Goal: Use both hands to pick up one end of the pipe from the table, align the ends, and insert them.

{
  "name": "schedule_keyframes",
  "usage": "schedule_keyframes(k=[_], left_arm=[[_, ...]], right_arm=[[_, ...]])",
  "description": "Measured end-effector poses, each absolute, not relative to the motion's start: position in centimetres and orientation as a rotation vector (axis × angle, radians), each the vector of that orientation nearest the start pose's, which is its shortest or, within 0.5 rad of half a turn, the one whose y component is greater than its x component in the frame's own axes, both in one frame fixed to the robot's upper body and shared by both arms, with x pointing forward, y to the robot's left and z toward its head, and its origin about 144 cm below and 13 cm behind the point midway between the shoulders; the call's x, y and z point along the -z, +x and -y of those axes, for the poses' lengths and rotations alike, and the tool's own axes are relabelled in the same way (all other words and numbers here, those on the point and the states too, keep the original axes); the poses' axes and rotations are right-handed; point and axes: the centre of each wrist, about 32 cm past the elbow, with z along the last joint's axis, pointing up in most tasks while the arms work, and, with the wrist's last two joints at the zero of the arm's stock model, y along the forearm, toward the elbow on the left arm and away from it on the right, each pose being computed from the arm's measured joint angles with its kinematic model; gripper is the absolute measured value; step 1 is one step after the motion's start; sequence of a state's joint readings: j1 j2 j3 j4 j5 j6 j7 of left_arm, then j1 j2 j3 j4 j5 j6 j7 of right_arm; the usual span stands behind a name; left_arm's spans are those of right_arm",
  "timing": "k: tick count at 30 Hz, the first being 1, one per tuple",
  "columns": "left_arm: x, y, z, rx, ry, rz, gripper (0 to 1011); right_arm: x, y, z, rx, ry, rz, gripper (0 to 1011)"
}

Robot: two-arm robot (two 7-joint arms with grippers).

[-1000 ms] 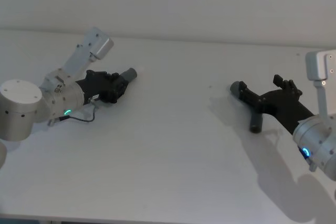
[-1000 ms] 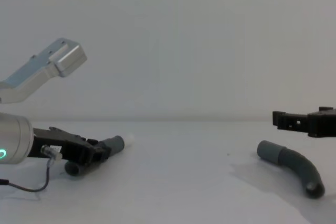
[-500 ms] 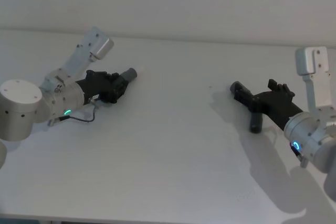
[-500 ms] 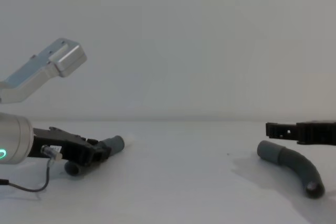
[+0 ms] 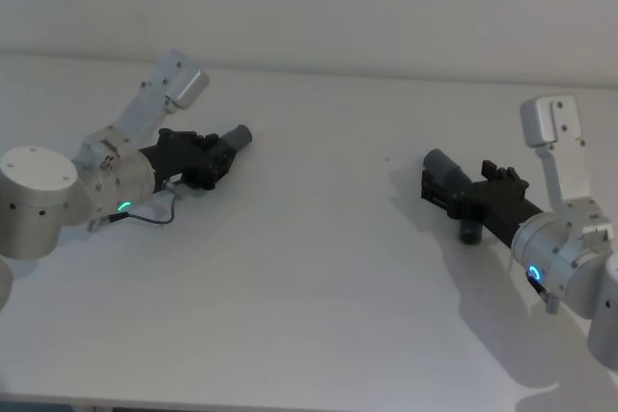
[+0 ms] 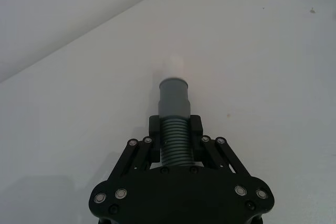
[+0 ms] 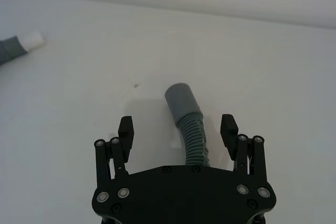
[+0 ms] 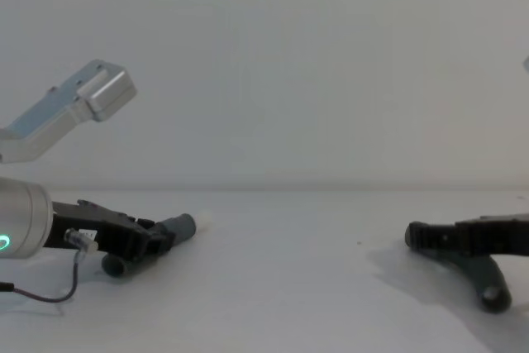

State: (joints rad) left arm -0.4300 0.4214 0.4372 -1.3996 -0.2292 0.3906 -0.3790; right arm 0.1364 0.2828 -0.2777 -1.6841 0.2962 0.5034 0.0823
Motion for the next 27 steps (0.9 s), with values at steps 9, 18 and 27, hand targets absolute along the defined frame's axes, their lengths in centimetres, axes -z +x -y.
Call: schedule_keyframes(k=[9, 18, 27], left_arm=[[-121.56, 55.4, -24.86, -0.933, 0.452, -0.02, 318], [-121.56, 55.4, -24.85, -0.932, 0.452, -0.02, 318], [-121.56, 55.4, -24.85, -0.932, 0.452, -0.02, 318]], right_arm=[[-119.81, 48.3, 21.53, 1.175, -0.33, -0.228, 1004], [-119.57, 48.48, 21.45, 1.175, -0.351, -0.24, 1004], [-119.55, 48.61, 21.42, 1.174, -0.36, -0.241, 999]])
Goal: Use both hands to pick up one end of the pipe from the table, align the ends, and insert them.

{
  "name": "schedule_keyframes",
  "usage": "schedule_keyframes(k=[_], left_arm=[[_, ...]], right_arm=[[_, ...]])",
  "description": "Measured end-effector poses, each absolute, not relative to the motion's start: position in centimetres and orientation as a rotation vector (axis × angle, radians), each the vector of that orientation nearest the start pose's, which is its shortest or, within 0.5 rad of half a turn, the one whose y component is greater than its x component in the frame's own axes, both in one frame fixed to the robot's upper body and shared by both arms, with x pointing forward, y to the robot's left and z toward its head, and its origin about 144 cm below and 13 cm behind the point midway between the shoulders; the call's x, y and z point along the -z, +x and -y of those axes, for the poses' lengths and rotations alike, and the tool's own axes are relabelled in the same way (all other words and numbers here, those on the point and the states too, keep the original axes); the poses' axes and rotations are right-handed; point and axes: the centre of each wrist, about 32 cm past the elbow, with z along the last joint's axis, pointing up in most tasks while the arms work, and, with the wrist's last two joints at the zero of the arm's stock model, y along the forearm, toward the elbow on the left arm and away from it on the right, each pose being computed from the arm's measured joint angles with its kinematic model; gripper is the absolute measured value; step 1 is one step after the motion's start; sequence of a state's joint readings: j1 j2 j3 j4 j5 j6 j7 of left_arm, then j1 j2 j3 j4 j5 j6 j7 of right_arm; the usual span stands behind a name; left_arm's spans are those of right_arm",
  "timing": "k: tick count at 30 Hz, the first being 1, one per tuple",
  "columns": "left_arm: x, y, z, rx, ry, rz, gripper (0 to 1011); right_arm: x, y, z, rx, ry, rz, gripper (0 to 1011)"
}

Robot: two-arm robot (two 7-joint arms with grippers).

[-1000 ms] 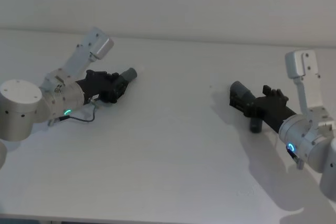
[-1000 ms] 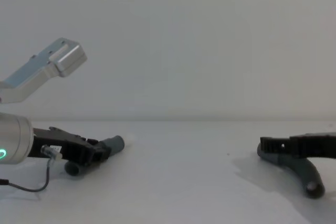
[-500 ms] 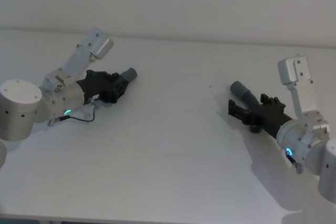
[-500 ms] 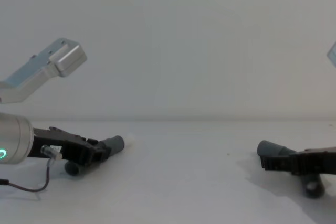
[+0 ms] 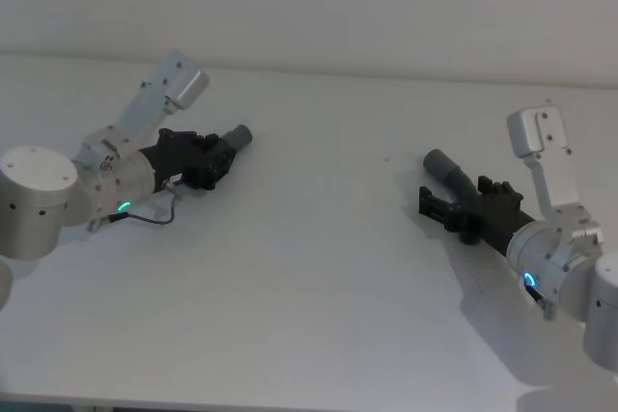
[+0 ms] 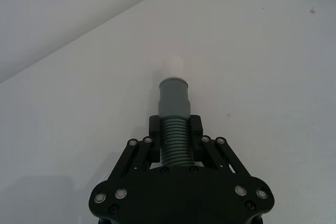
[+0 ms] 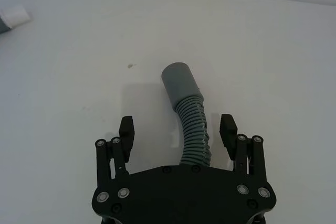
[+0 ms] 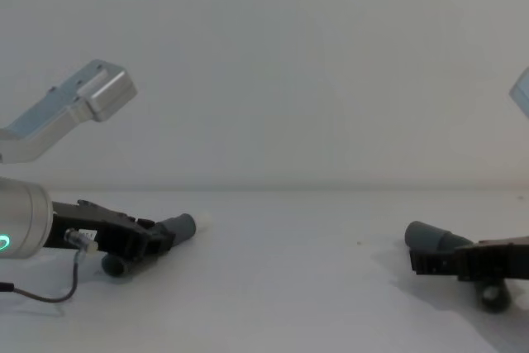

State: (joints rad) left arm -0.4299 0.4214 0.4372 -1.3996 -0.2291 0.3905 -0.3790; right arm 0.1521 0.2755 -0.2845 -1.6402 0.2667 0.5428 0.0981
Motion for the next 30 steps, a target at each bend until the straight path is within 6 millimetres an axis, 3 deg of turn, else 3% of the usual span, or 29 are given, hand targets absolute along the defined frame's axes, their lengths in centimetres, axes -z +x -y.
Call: schedule_keyframes(k=[12, 19, 30], left_arm=[[-121.56, 55.4, -24.86, -0.933, 0.452, -0.02, 318], [-121.56, 55.4, -24.86, -0.933, 0.452, -0.02, 318], [-121.56, 55.4, -24.86, -0.932, 0.452, -0.02, 318]], right_arm=[[-119.54, 48.71, 21.41, 1.172, -0.365, -0.241, 742], [-119.53, 48.73, 21.4, 1.172, -0.367, -0.242, 483], [-119.53, 48.75, 21.4, 1.171, -0.368, -0.242, 209]])
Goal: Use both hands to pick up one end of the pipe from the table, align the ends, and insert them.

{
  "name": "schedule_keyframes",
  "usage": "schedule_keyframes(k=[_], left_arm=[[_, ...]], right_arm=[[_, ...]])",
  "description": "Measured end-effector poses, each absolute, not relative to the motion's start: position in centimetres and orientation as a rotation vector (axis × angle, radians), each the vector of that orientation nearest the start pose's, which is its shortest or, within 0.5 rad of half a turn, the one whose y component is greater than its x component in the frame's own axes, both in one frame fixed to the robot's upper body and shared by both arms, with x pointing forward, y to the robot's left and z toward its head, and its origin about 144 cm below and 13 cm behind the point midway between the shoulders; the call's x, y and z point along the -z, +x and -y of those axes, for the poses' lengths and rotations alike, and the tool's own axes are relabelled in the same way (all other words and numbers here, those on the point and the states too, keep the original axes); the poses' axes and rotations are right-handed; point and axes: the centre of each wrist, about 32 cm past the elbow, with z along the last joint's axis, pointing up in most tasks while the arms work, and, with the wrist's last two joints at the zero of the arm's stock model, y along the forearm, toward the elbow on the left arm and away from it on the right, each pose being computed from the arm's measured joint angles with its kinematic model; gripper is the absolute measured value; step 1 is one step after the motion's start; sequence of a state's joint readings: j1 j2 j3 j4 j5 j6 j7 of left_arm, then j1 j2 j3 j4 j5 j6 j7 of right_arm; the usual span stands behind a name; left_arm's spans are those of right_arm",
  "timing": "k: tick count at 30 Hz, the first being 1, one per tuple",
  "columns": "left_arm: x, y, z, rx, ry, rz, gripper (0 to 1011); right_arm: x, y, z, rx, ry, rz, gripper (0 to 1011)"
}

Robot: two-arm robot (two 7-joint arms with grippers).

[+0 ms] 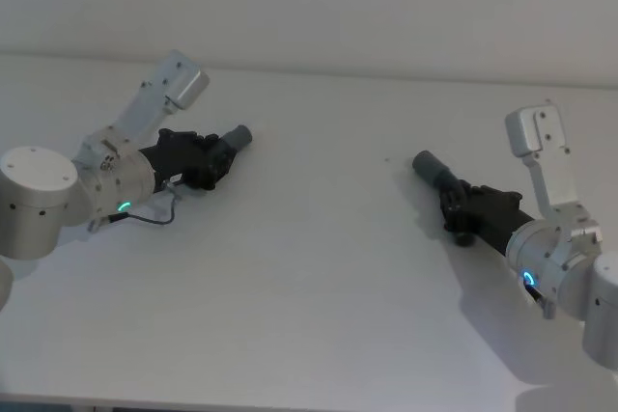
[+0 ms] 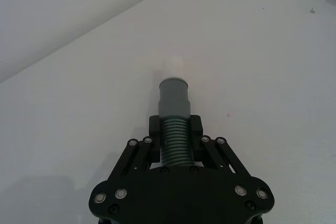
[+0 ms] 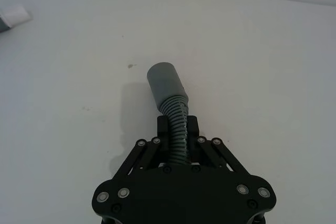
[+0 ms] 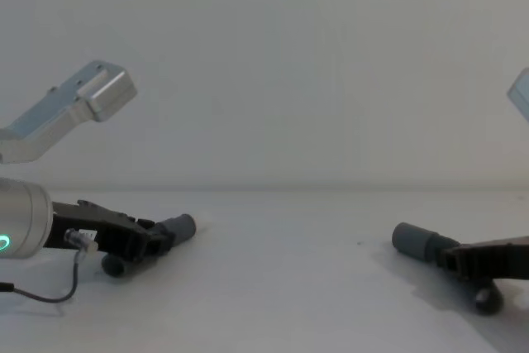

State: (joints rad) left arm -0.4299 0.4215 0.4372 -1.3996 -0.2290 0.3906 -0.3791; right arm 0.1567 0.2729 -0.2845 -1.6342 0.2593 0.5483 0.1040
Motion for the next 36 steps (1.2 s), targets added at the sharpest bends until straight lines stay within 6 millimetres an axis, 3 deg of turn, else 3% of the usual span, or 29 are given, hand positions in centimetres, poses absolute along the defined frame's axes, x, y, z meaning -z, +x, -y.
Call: schedule_keyframes(k=[18, 36], left_arm=[[-121.7, 55.5, -24.8, -0.93, 0.455, -0.015, 318], [-125.2, 56.9, -25.3, -0.829, 0.41, 0.082, 318]], right_arm=[[-119.5, 48.7, 21.4, 1.17, -0.363, -0.245, 176], [-120.2, 48.2, 22.9, 1.04, -0.166, -0.228, 175]])
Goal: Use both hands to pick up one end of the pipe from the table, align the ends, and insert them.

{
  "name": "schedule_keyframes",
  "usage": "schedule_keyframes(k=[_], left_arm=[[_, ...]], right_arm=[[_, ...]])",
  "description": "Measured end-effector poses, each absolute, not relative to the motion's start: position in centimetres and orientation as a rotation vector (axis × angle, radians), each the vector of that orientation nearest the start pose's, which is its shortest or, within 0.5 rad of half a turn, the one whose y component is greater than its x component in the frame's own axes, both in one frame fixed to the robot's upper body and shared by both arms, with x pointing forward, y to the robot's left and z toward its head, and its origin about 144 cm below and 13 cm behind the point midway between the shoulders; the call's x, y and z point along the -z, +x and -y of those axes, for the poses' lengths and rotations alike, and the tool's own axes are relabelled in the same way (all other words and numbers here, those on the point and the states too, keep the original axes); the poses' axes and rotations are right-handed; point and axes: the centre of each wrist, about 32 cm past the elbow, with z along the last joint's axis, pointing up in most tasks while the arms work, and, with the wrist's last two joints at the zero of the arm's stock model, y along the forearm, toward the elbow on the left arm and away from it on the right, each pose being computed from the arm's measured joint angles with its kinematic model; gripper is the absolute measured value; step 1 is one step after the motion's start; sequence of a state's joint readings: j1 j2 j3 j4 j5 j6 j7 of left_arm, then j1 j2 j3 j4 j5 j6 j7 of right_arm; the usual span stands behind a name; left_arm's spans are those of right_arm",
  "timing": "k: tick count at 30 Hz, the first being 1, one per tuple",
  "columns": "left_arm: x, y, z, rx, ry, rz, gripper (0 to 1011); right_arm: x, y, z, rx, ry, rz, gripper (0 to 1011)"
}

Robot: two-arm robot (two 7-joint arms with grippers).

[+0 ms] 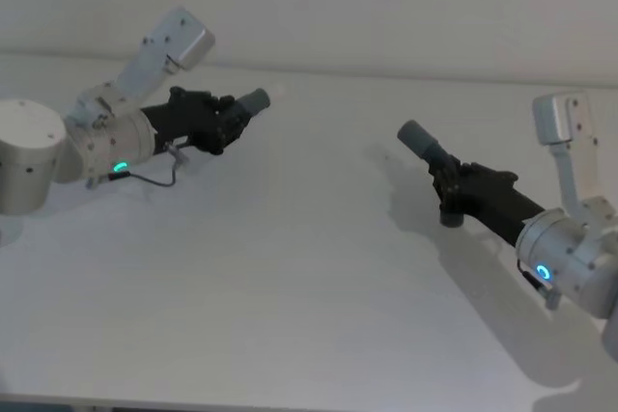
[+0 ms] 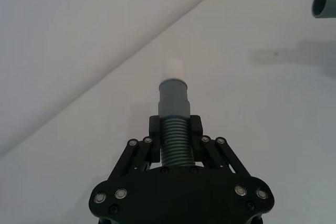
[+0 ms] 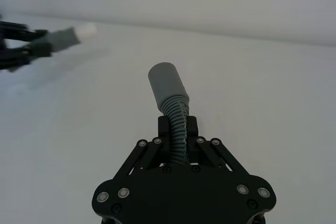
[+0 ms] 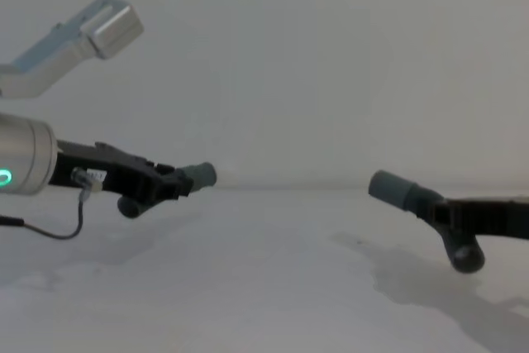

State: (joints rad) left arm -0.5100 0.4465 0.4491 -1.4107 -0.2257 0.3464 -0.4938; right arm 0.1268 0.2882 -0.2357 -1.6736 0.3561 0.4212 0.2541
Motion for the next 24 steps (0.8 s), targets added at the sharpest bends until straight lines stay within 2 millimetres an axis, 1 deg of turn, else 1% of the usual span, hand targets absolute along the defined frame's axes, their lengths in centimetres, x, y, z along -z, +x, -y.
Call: schedule_keyframes(k=[7, 8, 13, 15, 18, 24], left_arm=[[-126.7, 57.7, -26.4, -0.739, 0.39, 0.125, 318], [-126.8, 57.7, -26.6, -0.726, 0.387, 0.13, 318], [-127.8, 58.2, -27.4, -0.653, 0.373, 0.158, 318], [-128.2, 58.3, -27.8, -0.617, 0.367, 0.169, 318], [-128.6, 58.4, -28.3, -0.571, 0.361, 0.182, 318], [-129.4, 58.7, -29.1, -0.49, 0.357, 0.203, 318]], right_arm=[[-120.9, 48.1, 24.8, 0.931, -0.079, -0.2, 174], [-120.9, 48.1, 24.8, 0.931, -0.079, -0.2, 174], [-121.5, 48.0, 26.5, 0.842, -0.035, -0.174, 174], [-121.6, 48.0, 26.8, 0.832, -0.032, -0.169, 174], [-121.9, 48.0, 27.8, 0.771, -0.014, -0.154, 174], [-122.6, 48.1, 29.1, 0.683, -0.001, -0.131, 174]])
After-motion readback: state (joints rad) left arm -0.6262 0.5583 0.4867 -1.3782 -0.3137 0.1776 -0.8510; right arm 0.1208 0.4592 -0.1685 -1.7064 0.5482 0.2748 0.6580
